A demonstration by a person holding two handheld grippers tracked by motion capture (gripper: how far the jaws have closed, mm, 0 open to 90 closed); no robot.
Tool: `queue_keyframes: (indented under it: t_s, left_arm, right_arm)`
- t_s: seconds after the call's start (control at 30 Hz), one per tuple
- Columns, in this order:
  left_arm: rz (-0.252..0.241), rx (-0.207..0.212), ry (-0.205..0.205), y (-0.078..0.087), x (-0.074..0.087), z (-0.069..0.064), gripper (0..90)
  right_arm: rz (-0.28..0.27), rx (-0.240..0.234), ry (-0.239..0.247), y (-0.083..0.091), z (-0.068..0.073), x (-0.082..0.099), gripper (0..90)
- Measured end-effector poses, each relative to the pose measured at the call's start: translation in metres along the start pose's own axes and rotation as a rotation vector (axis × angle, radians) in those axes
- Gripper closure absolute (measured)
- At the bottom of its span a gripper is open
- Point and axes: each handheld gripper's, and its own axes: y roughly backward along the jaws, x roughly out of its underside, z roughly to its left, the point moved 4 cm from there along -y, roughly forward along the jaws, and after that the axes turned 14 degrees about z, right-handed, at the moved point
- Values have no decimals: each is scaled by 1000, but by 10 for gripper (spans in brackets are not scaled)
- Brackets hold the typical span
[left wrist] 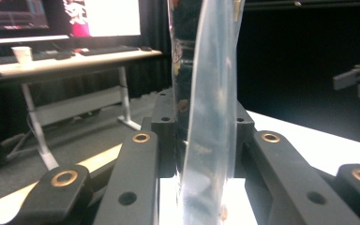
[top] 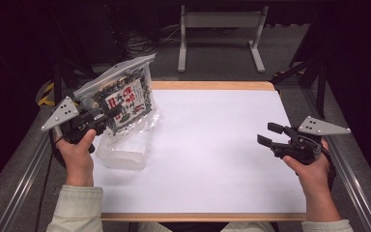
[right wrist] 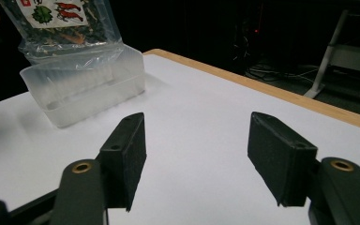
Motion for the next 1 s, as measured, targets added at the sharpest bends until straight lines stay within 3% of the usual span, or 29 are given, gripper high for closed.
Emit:
queue_keyframes:
  t_s: [0.07, 0.23, 0.33, 0.7, 1.0]
  left_arm:
    - [1, -21, -1, 0, 2, 4, 724]
    - [-11, -4, 41, -1, 9, 13, 725]
    - [2, -24, 36, -2, 11, 16, 725]
    - [-10, -25, 9, -14, 26, 24, 724]
    - [7, -30, 29, -15, 37, 29, 724]
  right_arm:
    - [1, -4, -3, 0, 0, 0, 376]
    - [3, -10, -10, -1, 0, 2, 374]
    - [3, -10, -10, 0, 0, 2, 374]
    - [9, -20, -1, -3, 1, 2, 372]
    - [12, -28, 2, -6, 2, 1, 372]
